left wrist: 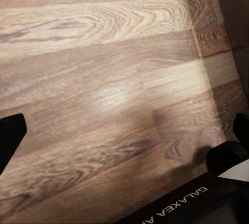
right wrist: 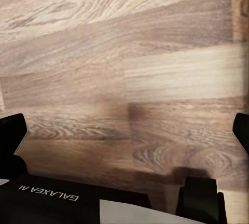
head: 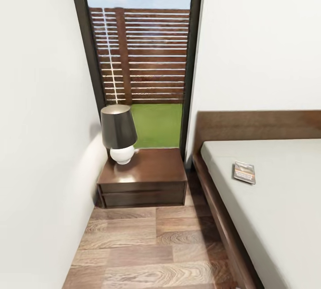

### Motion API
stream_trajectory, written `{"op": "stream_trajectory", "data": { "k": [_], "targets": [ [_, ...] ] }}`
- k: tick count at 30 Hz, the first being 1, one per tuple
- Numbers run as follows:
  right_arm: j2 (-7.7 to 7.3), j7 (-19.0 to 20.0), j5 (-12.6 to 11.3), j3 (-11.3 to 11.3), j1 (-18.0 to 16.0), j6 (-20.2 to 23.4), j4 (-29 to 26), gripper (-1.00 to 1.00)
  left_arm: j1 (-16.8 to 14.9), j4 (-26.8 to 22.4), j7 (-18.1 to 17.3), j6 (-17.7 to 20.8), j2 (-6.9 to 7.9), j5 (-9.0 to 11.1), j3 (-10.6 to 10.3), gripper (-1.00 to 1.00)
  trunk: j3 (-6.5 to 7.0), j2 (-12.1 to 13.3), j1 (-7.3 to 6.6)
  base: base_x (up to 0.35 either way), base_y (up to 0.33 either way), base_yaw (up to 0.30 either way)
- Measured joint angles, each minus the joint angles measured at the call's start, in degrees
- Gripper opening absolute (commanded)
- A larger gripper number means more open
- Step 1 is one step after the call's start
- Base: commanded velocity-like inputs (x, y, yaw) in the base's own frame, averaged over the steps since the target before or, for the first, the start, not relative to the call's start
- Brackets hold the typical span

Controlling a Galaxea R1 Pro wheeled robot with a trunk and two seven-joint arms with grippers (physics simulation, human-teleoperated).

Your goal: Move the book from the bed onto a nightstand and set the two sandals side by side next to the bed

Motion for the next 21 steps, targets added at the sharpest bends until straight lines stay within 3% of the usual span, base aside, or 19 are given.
{"op": "stream_trajectory", "data": {
  "k": [21],
  "targets": [
    [0.00,0.0,0.0,0.0,0.0,0.0,0.0,1.00,0.0,0.0,0.0,0.0,0.00,0.0,0.0,1.00,0.00,0.0,0.00,0.328,0.000,0.000]
  ]
}}
